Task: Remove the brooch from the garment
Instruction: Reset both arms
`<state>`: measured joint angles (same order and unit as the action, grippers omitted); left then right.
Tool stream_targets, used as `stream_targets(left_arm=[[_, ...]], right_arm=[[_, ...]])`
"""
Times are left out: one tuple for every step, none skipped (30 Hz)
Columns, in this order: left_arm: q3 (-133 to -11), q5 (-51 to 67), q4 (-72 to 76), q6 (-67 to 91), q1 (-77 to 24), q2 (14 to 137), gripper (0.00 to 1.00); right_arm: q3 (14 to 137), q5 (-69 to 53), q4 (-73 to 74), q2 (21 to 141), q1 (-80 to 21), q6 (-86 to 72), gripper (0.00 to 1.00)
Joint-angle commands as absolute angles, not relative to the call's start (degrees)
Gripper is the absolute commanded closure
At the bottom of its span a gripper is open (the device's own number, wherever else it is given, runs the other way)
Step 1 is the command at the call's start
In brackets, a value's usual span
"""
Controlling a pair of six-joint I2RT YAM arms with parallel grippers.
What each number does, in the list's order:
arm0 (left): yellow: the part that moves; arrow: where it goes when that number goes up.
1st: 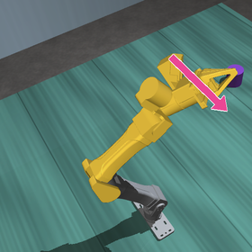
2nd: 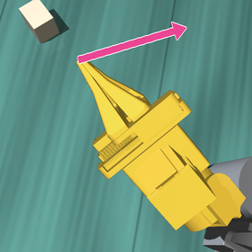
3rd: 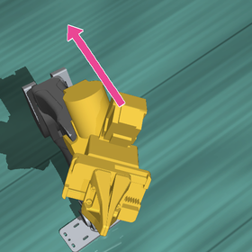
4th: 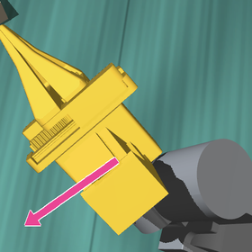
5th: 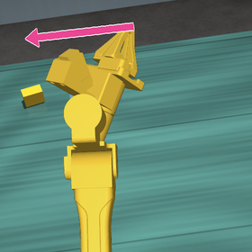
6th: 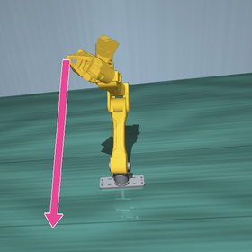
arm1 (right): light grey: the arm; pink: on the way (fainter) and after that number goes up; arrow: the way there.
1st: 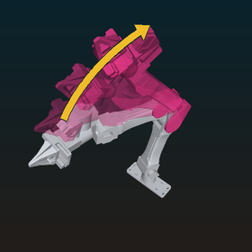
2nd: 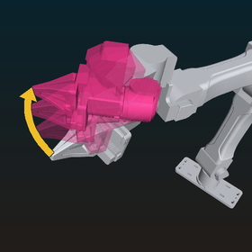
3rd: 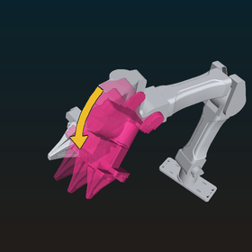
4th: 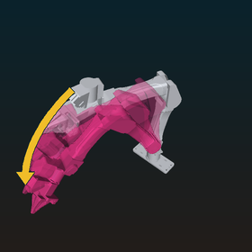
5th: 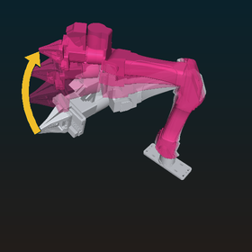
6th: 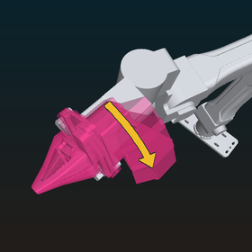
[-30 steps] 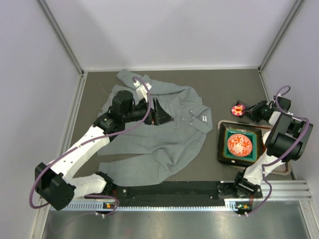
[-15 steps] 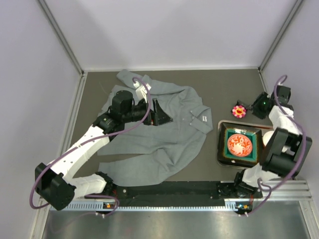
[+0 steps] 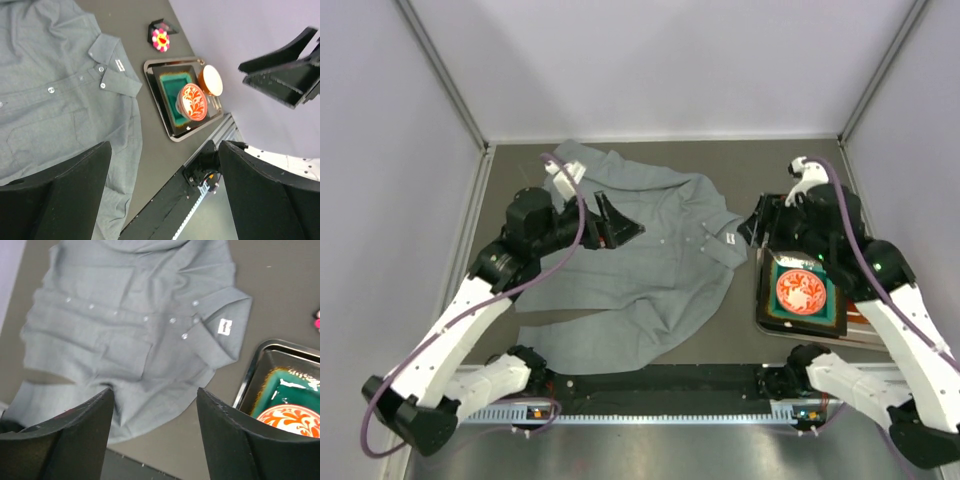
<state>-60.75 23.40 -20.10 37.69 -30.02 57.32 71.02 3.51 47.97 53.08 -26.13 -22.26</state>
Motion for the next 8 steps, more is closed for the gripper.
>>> stream_targets(left_arm=[[-58.89, 17.76, -19.24, 40.08, -29.80, 50.55, 0.07], [-58.80, 16.45, -20.55, 40.17, -29.88, 49.93, 0.07], [-58.80, 15.91, -21.35, 40.17, -29.80, 48.70, 0.07], [-58.71, 15.47, -21.88, 40.25, -29.79, 48.00, 0.07], [-58.97, 14.77, -23.28, 40.34, -29.79, 47.47, 0.07], [-59.06, 13.63, -23.81, 40.34, -29.88, 46.50, 0.07], [-59.32, 12.84, -24.43, 40.34, -29.80, 46.06, 0.07], [-60.37, 12.05, -26.17, 40.17, -29.88, 45.45, 0.06]], right_arm=[[71.02, -3.60, 52.21, 46.69, -27.95, -24.26, 0.30], [71.10, -3.60, 52.03, 44.41, -28.04, -23.13, 0.18], [70.93, -2.82, 50.55, 42.47, -28.04, -23.03, 0.13], [68.14, -4.38, 47.49, 36.97, -28.04, -21.81, 0.01], [66.55, -4.39, 44.42, 34.48, -28.04, -20.75, 0.01], [65.58, -2.65, 41.77, 32.71, -28.04, -20.92, 0.01], [66.52, -0.29, 41.92, 31.91, -28.04, -20.57, 0.01], [67.49, -0.18, 42.53, 31.73, -28.04, -20.13, 0.01]])
